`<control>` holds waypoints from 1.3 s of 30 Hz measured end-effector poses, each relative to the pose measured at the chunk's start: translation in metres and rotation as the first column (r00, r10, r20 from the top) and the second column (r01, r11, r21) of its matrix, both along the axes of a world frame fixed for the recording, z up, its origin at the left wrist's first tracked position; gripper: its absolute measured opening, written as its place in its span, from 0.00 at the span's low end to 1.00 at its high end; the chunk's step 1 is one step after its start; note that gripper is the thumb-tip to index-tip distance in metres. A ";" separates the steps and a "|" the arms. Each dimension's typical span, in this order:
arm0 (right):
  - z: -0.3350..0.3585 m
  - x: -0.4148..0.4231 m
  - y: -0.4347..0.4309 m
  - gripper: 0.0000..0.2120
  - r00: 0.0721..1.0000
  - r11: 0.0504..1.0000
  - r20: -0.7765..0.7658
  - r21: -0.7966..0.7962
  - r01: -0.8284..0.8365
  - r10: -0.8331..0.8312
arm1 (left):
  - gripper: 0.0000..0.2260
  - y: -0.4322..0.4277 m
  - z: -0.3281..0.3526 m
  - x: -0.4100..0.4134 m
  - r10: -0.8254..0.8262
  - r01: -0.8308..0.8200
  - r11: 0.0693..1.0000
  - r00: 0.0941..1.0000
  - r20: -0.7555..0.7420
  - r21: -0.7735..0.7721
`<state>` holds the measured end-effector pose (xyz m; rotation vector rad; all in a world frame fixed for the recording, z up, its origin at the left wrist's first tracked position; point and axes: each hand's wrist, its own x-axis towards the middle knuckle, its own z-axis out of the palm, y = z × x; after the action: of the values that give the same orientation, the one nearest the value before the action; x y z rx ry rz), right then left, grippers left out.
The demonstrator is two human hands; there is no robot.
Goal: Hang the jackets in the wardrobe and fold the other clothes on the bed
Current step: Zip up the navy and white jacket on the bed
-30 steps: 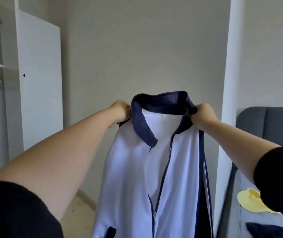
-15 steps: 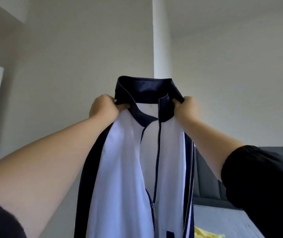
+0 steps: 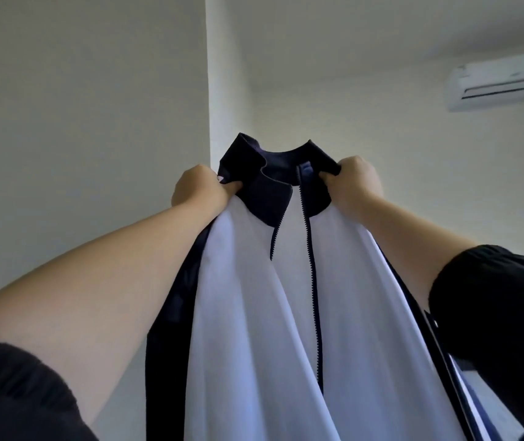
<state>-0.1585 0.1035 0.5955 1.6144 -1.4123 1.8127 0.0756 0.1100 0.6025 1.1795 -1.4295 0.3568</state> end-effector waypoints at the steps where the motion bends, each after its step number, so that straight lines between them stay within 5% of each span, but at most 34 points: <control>1: -0.015 -0.008 -0.009 0.14 0.999 0.998 -0.026 0.067 0.021 -0.019 | 0.17 -0.014 -0.016 -0.006 -0.007 0.006 0.999 1.000 0.018 0.041; 11: -0.235 -0.059 -0.149 0.11 0.988 0.801 -0.145 0.584 0.127 -0.051 | 0.12 -0.186 -0.241 -0.059 -0.070 0.046 0.837 0.997 0.023 0.545; 20: -0.422 -0.059 -0.254 0.10 0.947 0.421 -0.304 0.850 0.318 -0.103 | 0.09 -0.288 -0.458 -0.069 -0.095 -0.001 0.551 0.994 0.063 0.835; 24: -0.451 -0.059 -0.289 0.14 0.979 0.467 -0.123 0.864 0.186 -0.164 | 0.08 -0.317 -0.499 -0.077 -0.131 0.245 0.494 0.969 -0.207 0.834; 27: -0.464 -0.058 -0.308 0.13 0.975 0.532 0.008 0.839 0.115 -0.223 | 0.07 -0.333 -0.511 -0.087 -0.266 0.594 0.341 0.804 -0.531 0.728; 30: -0.501 -0.038 -0.307 0.26 0.981 0.475 -0.106 0.863 0.172 -0.161 | 0.25 -0.331 -0.549 -0.085 -0.297 0.746 0.163 0.661 -0.689 0.646; 33: -0.557 -0.007 -0.280 0.26 0.979 0.663 -0.205 0.734 0.145 0.013 | 0.22 -0.305 -0.616 -0.065 -0.129 0.622 0.299 0.778 -0.615 0.724; 34: -0.581 0.002 -0.269 0.25 0.964 0.658 -0.240 0.745 0.108 0.113 | 0.19 -0.294 -0.641 -0.058 -0.057 0.547 0.314 0.827 -0.559 0.776; 39: -0.683 0.016 -0.222 0.30 0.851 0.291 -0.374 0.916 0.276 0.369 | 0.13 -0.231 -0.727 -0.031 0.188 0.436 0.290 0.847 -0.498 0.852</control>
<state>-0.1427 -0.1188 -0.0876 2.3967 -2.3159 0.1261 0.0449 -0.1209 -0.1241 1.8929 -1.1599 -1.1239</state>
